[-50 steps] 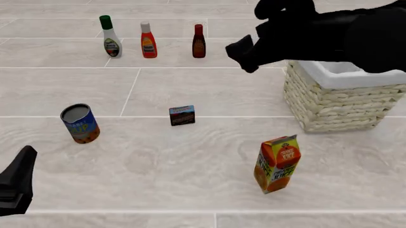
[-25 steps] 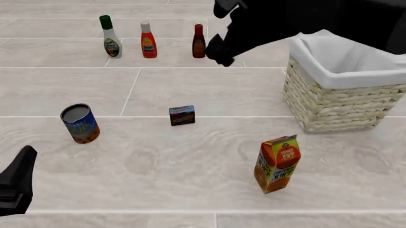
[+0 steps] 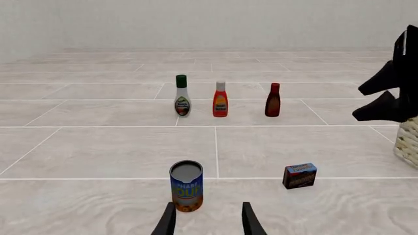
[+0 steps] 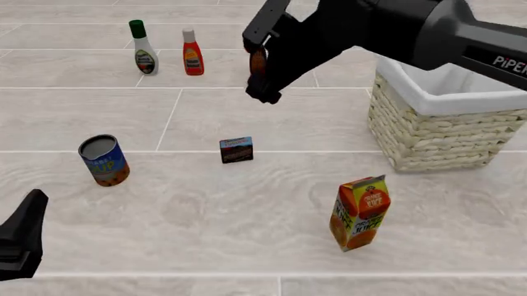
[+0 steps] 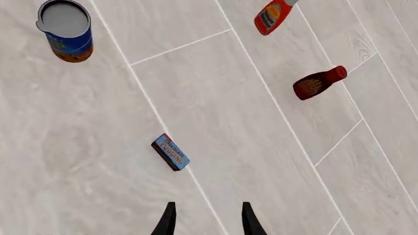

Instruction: Pick the chocolate pudding and place it in the basket.

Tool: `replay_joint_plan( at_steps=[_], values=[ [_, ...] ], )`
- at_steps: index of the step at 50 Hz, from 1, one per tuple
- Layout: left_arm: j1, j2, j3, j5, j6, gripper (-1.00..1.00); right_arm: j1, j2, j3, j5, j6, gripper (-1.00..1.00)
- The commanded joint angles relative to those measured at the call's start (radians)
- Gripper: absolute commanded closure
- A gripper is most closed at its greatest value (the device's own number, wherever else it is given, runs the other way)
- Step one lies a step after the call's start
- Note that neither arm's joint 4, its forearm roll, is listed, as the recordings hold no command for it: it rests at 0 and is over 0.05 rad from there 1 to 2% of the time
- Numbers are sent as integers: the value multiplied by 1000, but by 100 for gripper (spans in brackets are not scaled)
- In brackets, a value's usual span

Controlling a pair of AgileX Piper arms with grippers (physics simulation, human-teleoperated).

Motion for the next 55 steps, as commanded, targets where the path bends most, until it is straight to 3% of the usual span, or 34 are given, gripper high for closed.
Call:
replay_joint_plan(
  at_steps=[1,10,55],
  values=[
    [1,0,2,-1,0,-100,14,78,-85,46,-37,-100],
    [1,0,1,-1,0,-100,10,127,-139,69,-103,-100],
    [1,0,-4,5,0,-100,37,342,-264,97,-159,-100]
  ],
)
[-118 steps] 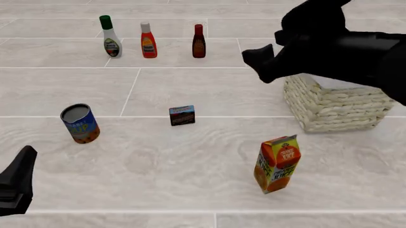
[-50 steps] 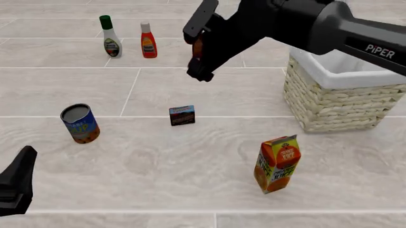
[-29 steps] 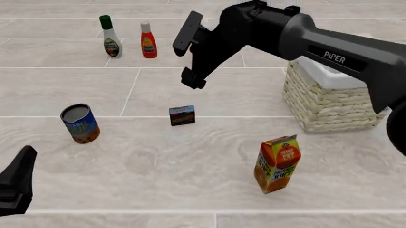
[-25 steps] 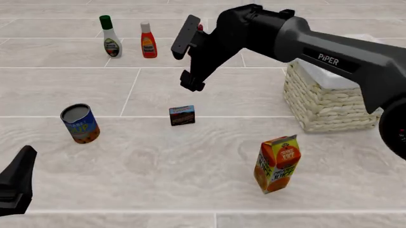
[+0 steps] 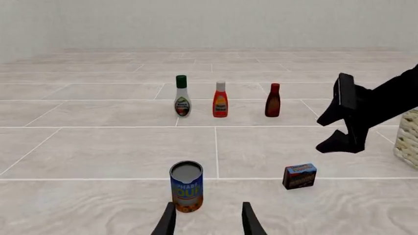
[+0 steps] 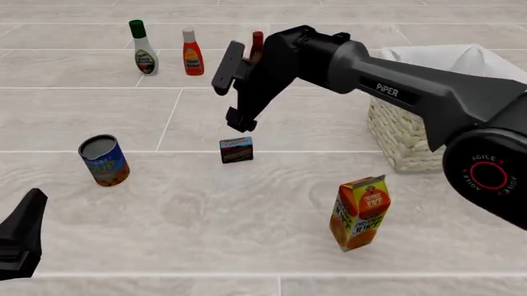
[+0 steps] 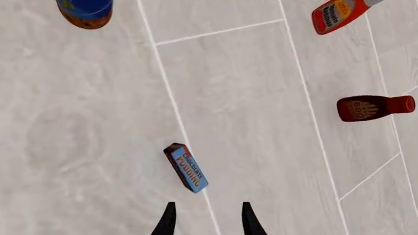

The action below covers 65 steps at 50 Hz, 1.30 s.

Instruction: Pick the chocolate pudding and place it in the basket.

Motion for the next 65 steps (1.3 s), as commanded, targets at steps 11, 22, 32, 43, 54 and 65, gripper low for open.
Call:
replay_joint_plan(
  at_steps=[11,22,32,43,54,65],
  values=[
    [1,0,4,-3,-1,-100,2,75,-48,10,-24,-100],
    [0,0,4,-3,0,-100,-4,134,-102,29,-45,-100],
    [0,0,4,-3,0,-100,-22,178,-143,44,-67,-100],
    [1,0,4,-3,0,-100,-16,210,-178,58,-65,-100],
    [1,0,4,-3,0,-100,-10,234,-188,62,-63,-100],
    [1,0,4,-3,0,-100,-10,268,-214,73,-64,-100]
  ],
)
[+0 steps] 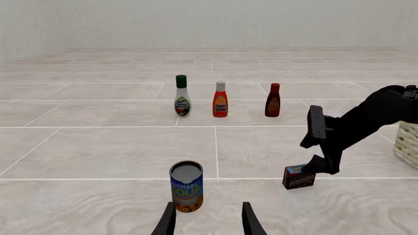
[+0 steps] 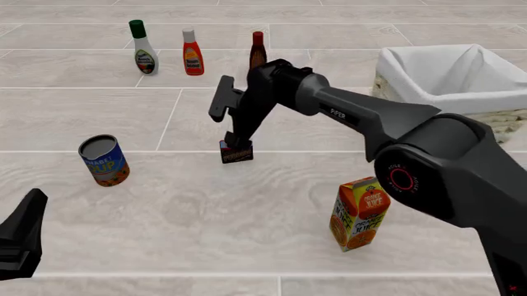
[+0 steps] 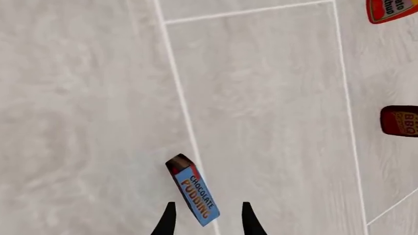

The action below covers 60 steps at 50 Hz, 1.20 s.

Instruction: Pick the chocolate pudding and place it in the basket.

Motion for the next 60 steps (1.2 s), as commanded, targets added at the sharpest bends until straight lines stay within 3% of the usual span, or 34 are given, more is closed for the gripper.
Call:
replay_joint_plan(
  at_steps=[1,37,60],
  values=[
    [1,0,2,-1,0,-100,-1,24,-28,18,1,-100],
    [1,0,2,-1,0,-100,14,95,-70,24,23,-100],
    [1,0,2,-1,0,-100,-9,163,-155,59,16,-100]
  ],
)
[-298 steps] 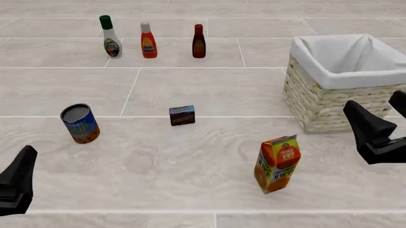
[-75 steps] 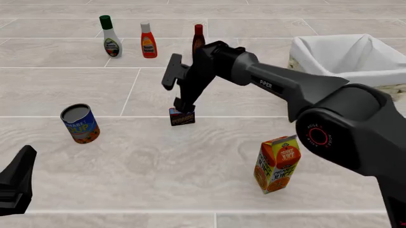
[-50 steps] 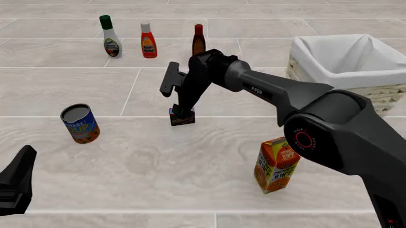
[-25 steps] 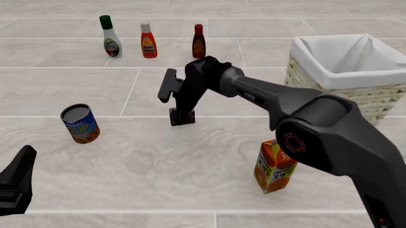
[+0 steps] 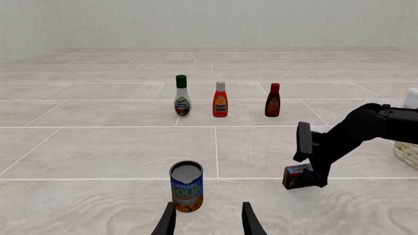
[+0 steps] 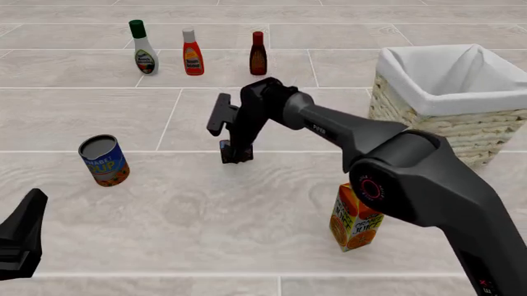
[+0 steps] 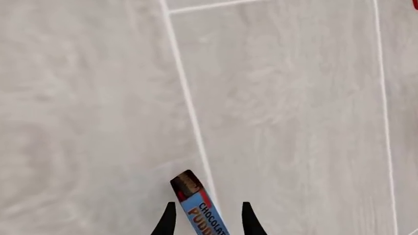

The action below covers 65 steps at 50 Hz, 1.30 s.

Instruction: Pick the chocolate pudding and place it in the basket.

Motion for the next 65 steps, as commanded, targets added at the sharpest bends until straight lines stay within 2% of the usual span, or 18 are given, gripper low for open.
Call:
replay_joint_plan(
  at_steps=[1,10,11,31,47,65],
  values=[
    [1,0,2,-1,0,-100,-12,17,-30,21,-1,-100],
    [1,0,2,-2,0,-100,-6,15,-22,17,7,-100],
    [1,0,2,-1,0,-100,-5,10,-15,10,6,100],
    [1,0,2,-1,0,-100,-8,-47,33,2,-12,100],
    [1,0,2,-1,0,-100,-10,-231,212,-38,-29,100],
    [1,0,2,-1,0,-100,-22,-390,355,-62,-43,100]
  ],
)
